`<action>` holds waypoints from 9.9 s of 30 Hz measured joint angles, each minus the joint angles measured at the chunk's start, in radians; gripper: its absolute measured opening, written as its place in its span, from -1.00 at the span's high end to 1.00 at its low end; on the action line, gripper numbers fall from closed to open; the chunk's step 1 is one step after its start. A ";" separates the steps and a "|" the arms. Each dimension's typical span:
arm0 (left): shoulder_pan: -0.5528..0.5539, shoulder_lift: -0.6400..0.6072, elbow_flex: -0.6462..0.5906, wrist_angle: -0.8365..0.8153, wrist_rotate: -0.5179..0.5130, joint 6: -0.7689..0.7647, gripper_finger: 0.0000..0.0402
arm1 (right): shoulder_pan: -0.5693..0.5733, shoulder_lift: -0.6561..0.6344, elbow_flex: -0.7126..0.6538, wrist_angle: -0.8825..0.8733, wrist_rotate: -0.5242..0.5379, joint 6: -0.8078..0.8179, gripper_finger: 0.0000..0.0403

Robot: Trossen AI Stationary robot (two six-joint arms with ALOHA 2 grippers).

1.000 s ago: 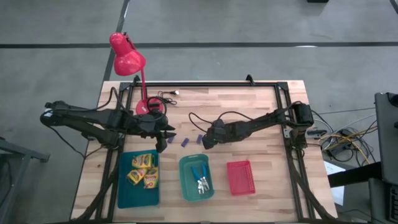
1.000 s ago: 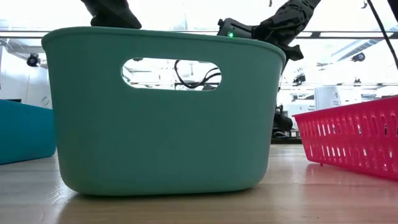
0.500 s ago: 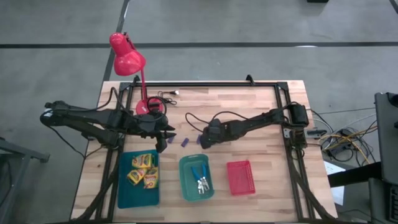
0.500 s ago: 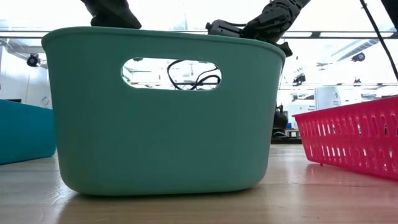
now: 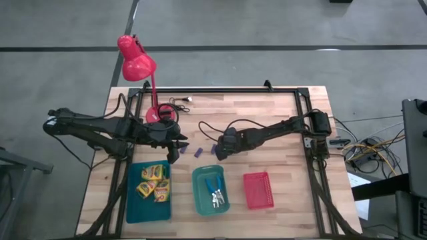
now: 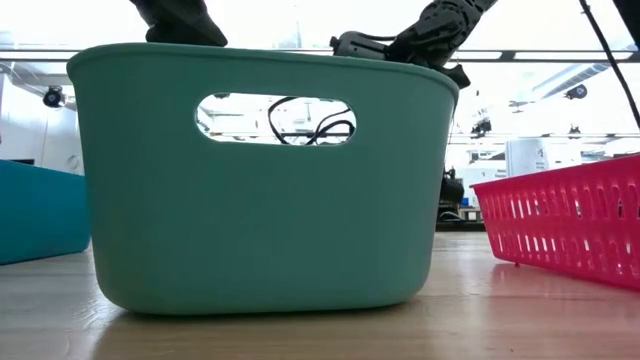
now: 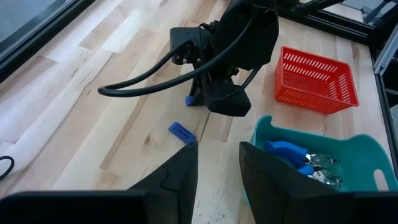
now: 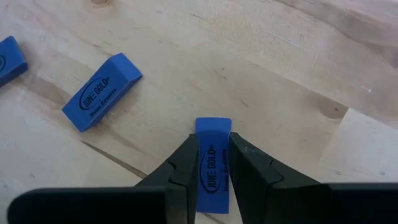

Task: Pick & Place School Supplies
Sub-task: Put the purple eraser into the red bin

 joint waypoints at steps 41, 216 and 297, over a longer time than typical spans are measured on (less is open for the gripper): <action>0.000 0.000 0.000 0.000 -0.003 0.000 0.39 | 0.121 -0.380 0.212 -0.496 0.045 0.211 0.66; 0.000 0.000 0.000 0.006 -0.005 0.000 0.39 | -0.215 -1.178 -0.654 0.381 -0.084 -0.999 0.10; 0.244 0.342 0.001 -0.298 0.195 -0.771 0.39 | -0.214 -1.178 -0.655 0.380 -0.083 -0.999 0.09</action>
